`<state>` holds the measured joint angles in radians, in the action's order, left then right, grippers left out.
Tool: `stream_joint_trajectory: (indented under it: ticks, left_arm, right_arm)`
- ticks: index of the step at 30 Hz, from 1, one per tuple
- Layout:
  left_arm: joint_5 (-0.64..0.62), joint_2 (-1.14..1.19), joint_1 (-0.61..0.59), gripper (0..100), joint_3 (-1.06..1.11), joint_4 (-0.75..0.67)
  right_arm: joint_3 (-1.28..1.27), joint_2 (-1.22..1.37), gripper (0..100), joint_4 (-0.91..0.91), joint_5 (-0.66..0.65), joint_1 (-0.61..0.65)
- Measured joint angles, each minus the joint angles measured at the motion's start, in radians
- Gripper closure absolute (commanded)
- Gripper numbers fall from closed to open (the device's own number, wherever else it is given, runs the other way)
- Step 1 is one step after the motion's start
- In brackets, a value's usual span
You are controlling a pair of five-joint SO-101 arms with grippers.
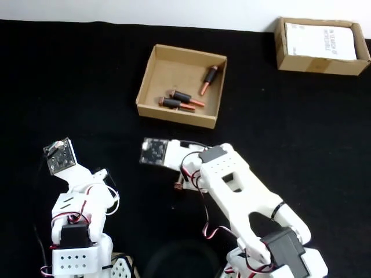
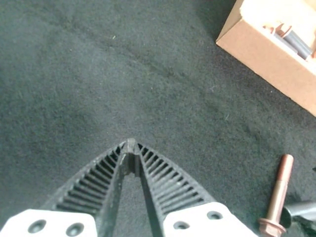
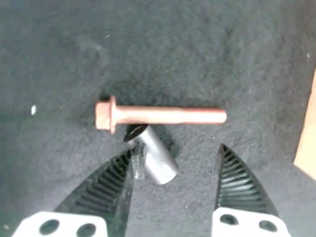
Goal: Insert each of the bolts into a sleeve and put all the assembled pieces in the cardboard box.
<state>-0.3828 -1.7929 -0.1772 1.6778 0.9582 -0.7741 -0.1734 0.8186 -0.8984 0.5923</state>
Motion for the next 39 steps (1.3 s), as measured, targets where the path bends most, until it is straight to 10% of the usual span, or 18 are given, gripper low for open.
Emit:
stream_joint_trajectory:
  ticks: [15, 26, 32, 39]
  left_arm:
    - [0.000, 0.000, 0.000, 99, 0.000, 0.000]
    - [0.000, 0.000, 0.000, 99, 0.000, 0.000]
    - [0.000, 0.000, 0.000, 99, 0.000, 0.000]
    - [0.000, 0.000, 0.000, 99, 0.000, 0.000]
  right_arm:
    - [-0.038, 0.003, 89.2, 0.012, 0.135, 0.017]
    - [-0.058, 0.032, 73.6, 0.137, 0.083, 0.092]
    - [-0.057, 0.032, 99.6, 0.126, 0.083, 0.091]
    - [-0.054, 0.032, 99.1, 0.063, 0.083, 0.074]
